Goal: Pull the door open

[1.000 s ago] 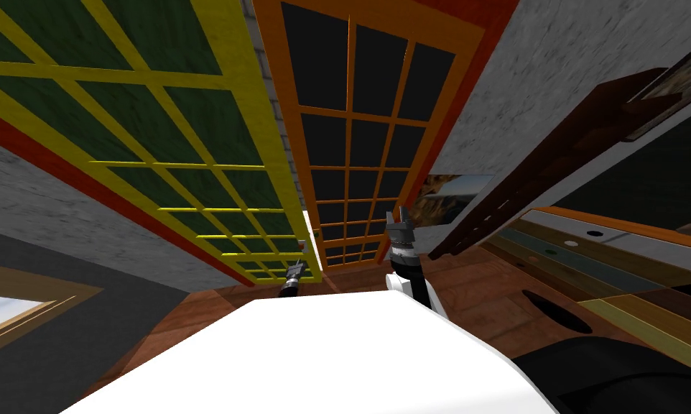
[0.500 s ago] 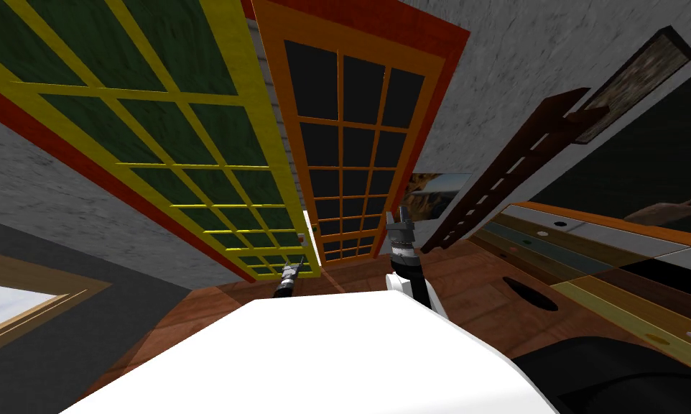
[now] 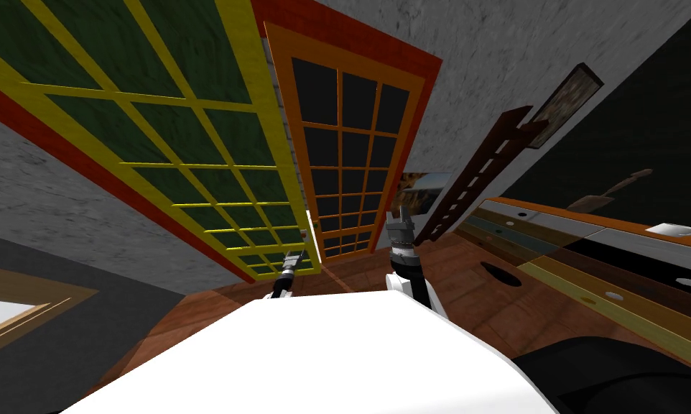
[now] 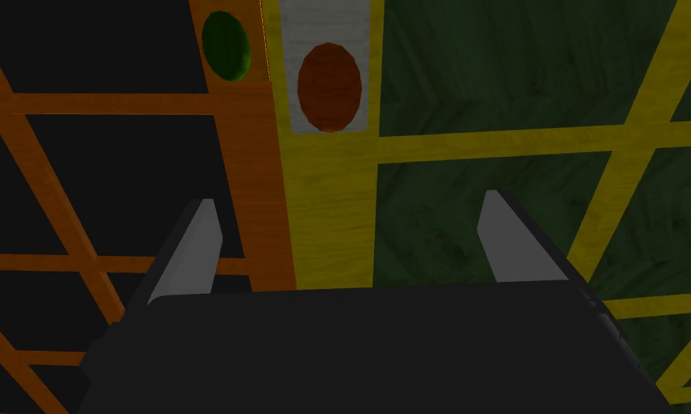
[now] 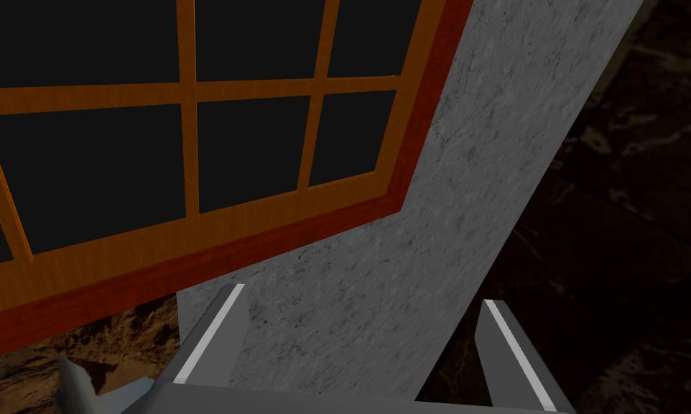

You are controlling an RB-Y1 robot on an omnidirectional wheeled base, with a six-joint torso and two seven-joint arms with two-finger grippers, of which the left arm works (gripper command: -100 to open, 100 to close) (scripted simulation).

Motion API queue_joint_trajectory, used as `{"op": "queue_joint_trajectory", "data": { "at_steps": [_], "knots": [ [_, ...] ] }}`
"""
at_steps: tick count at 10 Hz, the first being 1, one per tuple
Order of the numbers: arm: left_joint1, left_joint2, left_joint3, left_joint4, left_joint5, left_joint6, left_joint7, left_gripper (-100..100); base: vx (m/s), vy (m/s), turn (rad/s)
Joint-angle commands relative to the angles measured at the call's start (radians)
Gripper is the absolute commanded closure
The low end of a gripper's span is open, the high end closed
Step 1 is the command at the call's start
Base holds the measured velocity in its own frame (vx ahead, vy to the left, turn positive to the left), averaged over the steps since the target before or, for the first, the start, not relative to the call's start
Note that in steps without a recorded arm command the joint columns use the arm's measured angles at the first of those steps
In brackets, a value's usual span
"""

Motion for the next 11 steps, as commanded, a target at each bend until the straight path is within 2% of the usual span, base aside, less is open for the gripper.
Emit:
{"op": "queue_joint_trajectory", "data": {
  "at_steps": [1,2,3,4,5,7,8,10,11],
  "knots": [
    [-0.002,-0.006,-0.01,-0.028,-0.005,0.005,0.012,-100,-0.037,0.057,-0.045],
    [-0.002,-0.006,-0.01,-0.028,-0.005,0.005,0.012,-100,-0.017,0.031,-0.021],
    [0.013,-0.009,-0.013,-0.055,-0.008,0.02,0.018,-100,-0.005,0.01,-0.003],
    [0.04,0.012,-0.002,-0.038,0.0,0.01,0.029,-100,-0.044,0.003,0.005],
    [0.04,0.012,-0.002,-0.046,0.0,0.01,0.029,-100,-0.055,0.003,0.017],
    [0.053,0.023,0.004,-0.031,0.003,0.006,0.035,-100,-0.035,0.002,-0.003],
    [0.08,0.045,0.017,-0.015,0.012,-0.004,0.049,-100,-0.018,-0.004,-0.028],
    [0.08,0.045,0.017,-0.015,0.012,-0.004,0.049,-100,-0.004,-0.002,-0.005],
    [0.093,0.058,0.024,-0.007,0.017,-0.011,0.057,-100,0.027,-0.009,-0.041]
  ]
}}
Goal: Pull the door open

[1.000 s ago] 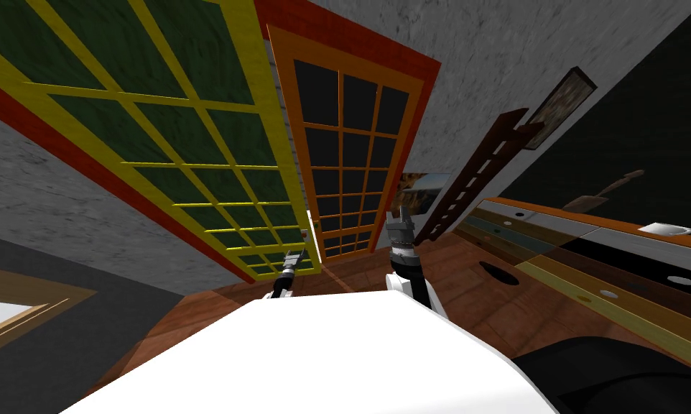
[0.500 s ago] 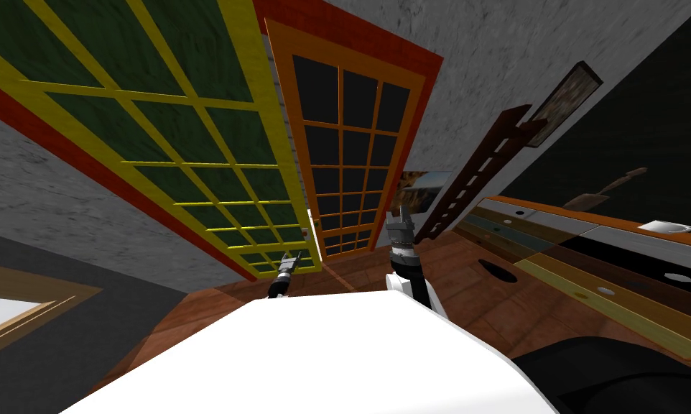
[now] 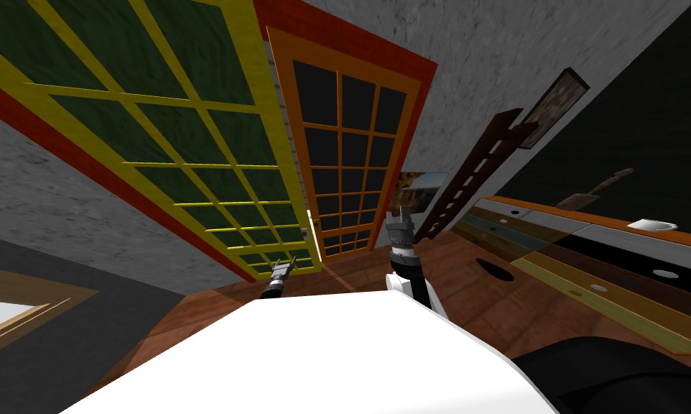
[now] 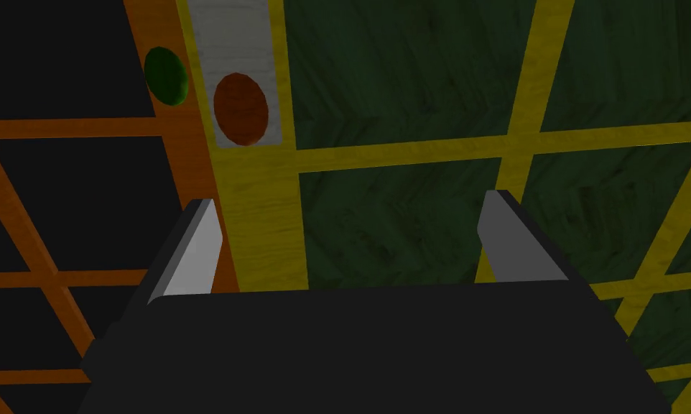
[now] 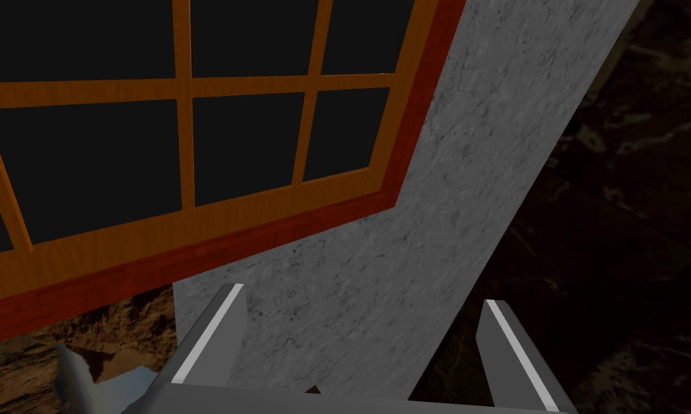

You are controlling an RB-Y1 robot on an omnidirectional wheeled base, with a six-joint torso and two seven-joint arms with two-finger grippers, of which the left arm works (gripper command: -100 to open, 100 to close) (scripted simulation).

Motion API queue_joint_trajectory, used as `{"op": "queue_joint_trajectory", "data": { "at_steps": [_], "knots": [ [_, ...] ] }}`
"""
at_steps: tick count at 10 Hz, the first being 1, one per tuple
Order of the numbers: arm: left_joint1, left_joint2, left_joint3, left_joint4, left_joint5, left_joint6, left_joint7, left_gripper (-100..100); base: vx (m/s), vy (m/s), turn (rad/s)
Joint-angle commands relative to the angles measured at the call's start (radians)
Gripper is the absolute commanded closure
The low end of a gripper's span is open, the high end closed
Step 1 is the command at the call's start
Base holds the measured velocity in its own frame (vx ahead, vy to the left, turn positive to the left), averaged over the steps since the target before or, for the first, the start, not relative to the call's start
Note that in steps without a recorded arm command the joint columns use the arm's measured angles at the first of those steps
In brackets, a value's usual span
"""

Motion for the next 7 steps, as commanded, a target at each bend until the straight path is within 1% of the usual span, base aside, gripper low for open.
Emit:
{"op": "queue_joint_trajectory", "data": {
  "at_steps": [1,2,4,6,7],
  "knots": [
    [0.015,0.022,0.013,0.008,0.01,-0.012,0.016,-100,0.121,-0.049,-0.123],
    [0.015,0.022,0.013,0.008,0.01,-0.012,0.016,-100,0.143,-0.026,-0.051],
    [0.009,0.033,0.017,0.009,0.015,-0.019,0.025,-100,0.179,-0.008,-0.091],
    [-0.005,0.036,0.017,0.004,0.017,-0.022,0.029,-100,0.202,-0.033,-0.093],
    [-0.012,0.037,0.017,0.002,0.017,-0.023,0.03,-100,0.199,0.001,-0.066]
  ]
}}
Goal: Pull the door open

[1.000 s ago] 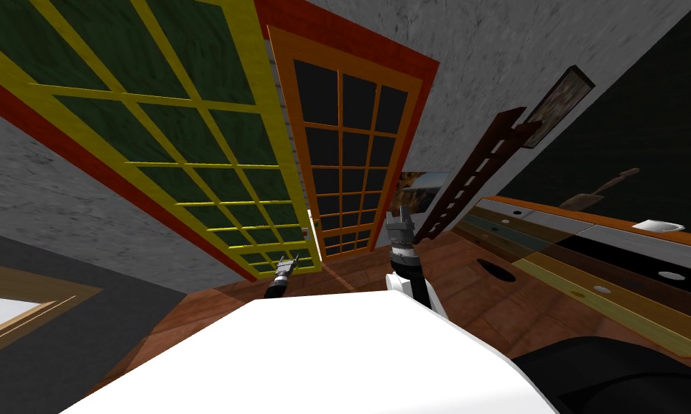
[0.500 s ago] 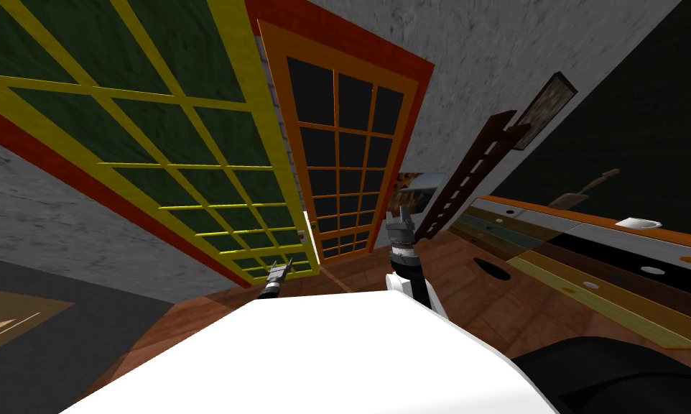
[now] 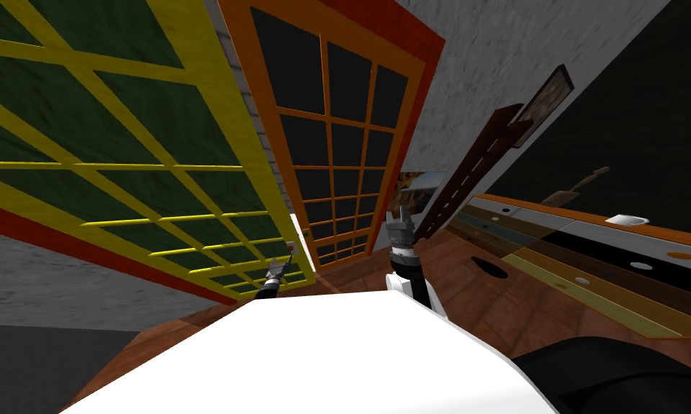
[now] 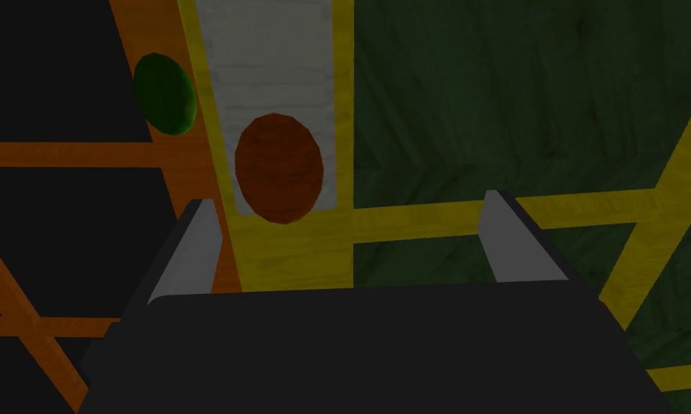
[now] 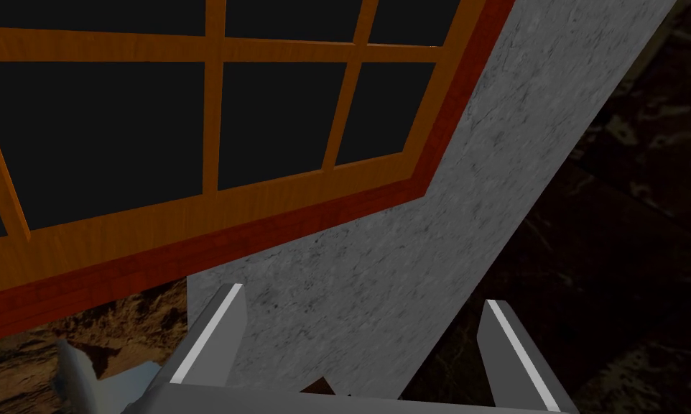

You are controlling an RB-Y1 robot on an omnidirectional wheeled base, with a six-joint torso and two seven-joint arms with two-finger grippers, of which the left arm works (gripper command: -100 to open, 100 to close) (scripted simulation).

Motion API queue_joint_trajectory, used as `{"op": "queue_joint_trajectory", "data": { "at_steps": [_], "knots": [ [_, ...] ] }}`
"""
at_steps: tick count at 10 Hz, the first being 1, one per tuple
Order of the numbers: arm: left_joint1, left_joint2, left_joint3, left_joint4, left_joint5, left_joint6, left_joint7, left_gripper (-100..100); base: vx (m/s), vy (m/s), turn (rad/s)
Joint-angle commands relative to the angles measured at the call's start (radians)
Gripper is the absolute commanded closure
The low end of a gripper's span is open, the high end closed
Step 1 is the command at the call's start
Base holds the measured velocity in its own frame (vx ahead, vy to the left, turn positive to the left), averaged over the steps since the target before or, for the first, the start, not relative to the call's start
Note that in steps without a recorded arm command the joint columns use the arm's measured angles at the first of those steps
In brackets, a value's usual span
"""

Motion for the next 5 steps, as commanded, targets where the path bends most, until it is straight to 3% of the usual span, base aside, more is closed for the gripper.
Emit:
{"op": "queue_joint_trajectory", "data": {
  "at_steps": [1,3,4,5],
  "knots": [
    [-0.021,0.004,0.001,0.015,0.002,-0.011,-0.002,-100,0.184,-0.014,-0.072],
    [-0.026,0.006,0.001,0.016,0.002,-0.012,0.0,-100,0.135,-0.007,-0.05],
    [-0.026,0.006,0.001,0.016,0.002,-0.012,0.0,100,-0.012,-0.001,0.014],
    [-0.026,0.006,0.001,0.016,0.002,-0.012,0.0,100,-0.032,-0.013,-0.038]
  ]
}}
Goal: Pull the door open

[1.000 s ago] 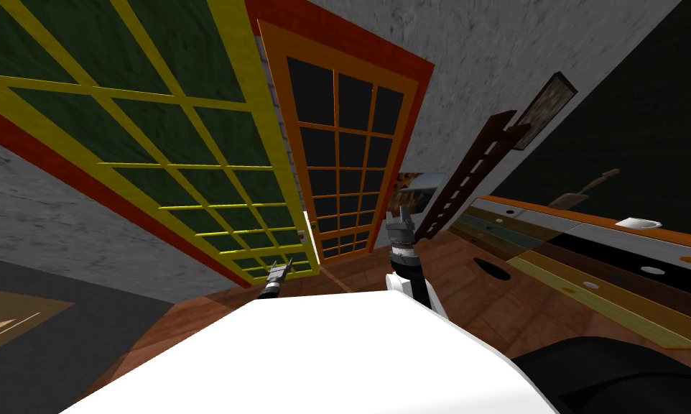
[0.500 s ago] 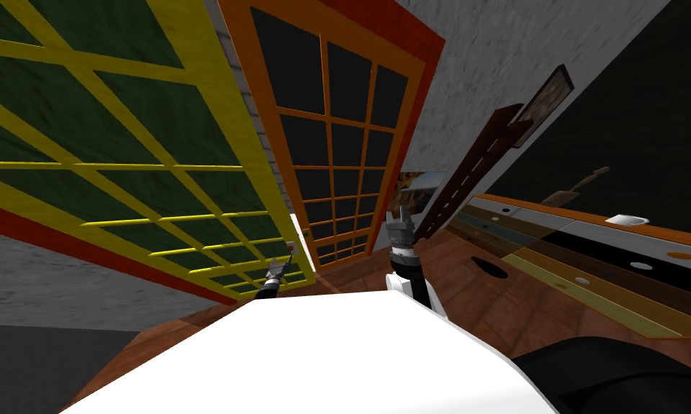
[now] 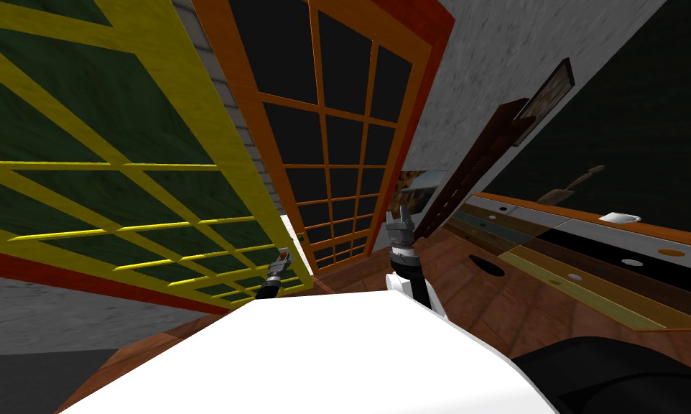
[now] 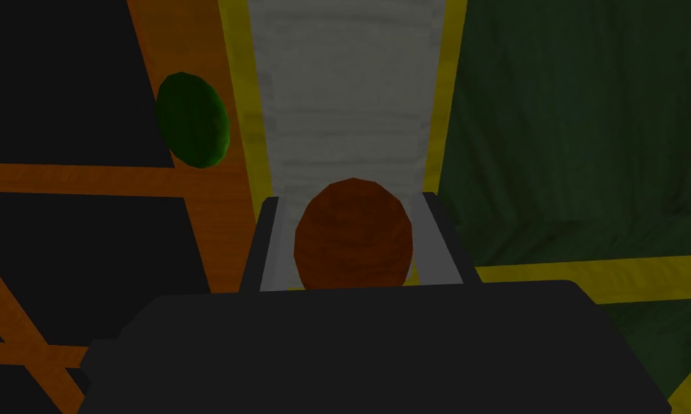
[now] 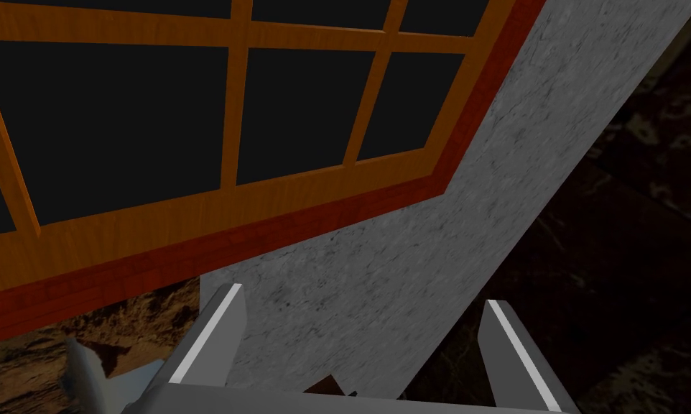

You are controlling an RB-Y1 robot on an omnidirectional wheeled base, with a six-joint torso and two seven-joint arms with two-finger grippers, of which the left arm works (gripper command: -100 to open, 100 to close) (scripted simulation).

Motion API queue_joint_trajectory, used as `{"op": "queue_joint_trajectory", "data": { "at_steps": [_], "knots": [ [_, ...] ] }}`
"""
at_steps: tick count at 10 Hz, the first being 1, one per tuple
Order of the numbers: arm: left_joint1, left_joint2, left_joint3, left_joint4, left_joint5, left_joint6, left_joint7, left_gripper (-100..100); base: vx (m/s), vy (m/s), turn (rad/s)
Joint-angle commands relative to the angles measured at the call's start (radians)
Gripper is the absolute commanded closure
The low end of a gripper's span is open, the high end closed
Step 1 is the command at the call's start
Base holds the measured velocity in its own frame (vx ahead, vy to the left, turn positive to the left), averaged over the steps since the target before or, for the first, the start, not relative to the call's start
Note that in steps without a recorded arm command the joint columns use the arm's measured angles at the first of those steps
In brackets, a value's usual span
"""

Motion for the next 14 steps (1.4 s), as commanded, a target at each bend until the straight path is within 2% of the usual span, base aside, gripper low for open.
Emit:
{"op": "queue_joint_trajectory", "data": {
  "at_steps": [1,4,11,14],
  "knots": [
    [0.002,0.003,0.003,0.0,0.002,0.0,0.0,100,-0.023,-0.003,0.006],
    [0.002,0.003,0.003,0.0,0.002,0.0,0.0,100,-0.007,0.0,0.001],
    [0.018,0.007,-0.029,0.012,0.039,0.002,0.145,100,-0.066,0.009,-0.008],
    [0.02,0.011,-0.044,0.015,0.06,0.001,0.224,100,-0.046,0.004,-0.016]
  ]
}}
